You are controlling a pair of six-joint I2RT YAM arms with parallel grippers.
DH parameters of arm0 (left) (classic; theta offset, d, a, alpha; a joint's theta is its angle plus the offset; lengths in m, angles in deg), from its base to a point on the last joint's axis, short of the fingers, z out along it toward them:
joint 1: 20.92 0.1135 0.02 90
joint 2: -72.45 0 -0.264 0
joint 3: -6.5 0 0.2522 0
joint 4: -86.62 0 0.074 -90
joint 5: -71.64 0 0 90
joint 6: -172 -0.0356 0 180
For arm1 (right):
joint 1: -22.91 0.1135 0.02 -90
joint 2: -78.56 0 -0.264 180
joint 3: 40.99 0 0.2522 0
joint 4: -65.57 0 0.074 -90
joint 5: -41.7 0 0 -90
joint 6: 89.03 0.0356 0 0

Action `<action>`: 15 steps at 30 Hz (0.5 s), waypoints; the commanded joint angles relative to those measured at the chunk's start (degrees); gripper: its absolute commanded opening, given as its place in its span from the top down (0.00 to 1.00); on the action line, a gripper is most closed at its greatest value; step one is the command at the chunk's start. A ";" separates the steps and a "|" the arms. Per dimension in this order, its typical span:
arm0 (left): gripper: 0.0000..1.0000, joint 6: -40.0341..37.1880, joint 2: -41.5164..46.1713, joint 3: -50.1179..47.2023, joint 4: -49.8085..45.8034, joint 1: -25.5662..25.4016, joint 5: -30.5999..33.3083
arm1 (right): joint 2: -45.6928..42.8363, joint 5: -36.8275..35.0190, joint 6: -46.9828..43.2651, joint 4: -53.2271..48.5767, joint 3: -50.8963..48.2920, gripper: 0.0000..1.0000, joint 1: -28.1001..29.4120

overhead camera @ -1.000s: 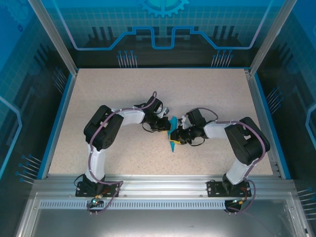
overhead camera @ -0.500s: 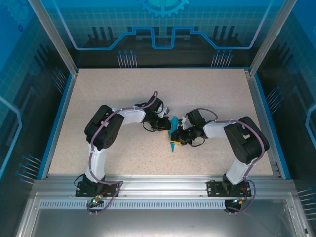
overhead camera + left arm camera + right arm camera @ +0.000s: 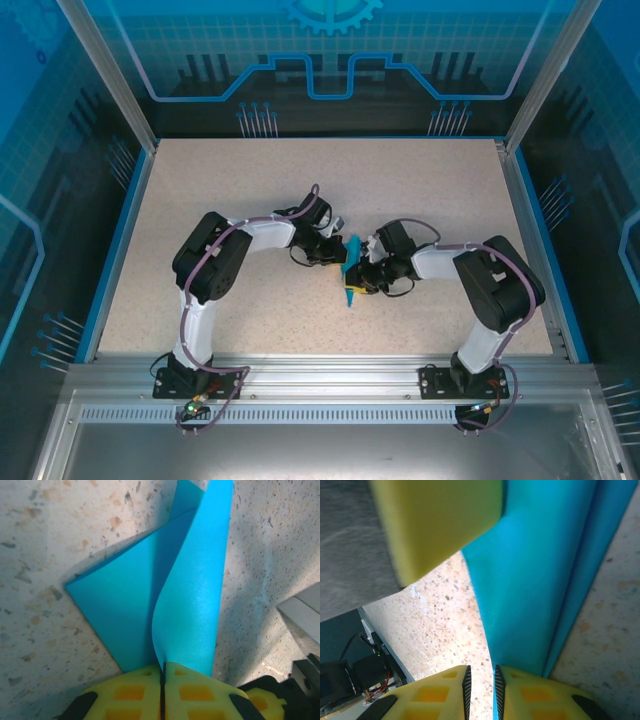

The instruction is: Fold a paper plane with a square sheet of paper (fold left side to right side)

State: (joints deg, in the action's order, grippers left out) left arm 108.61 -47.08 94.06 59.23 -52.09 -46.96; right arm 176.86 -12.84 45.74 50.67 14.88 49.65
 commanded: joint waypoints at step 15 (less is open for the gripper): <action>0.90 -1.12 -2.78 -1.01 0.02 0.20 3.91 | -7.92 0.31 4.54 0.61 -4.48 0.77 4.01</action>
State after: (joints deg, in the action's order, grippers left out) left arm 108.61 -47.08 94.06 59.51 -52.09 -46.94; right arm 168.20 -13.56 48.19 49.35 10.92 52.12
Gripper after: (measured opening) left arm 0.100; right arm 0.231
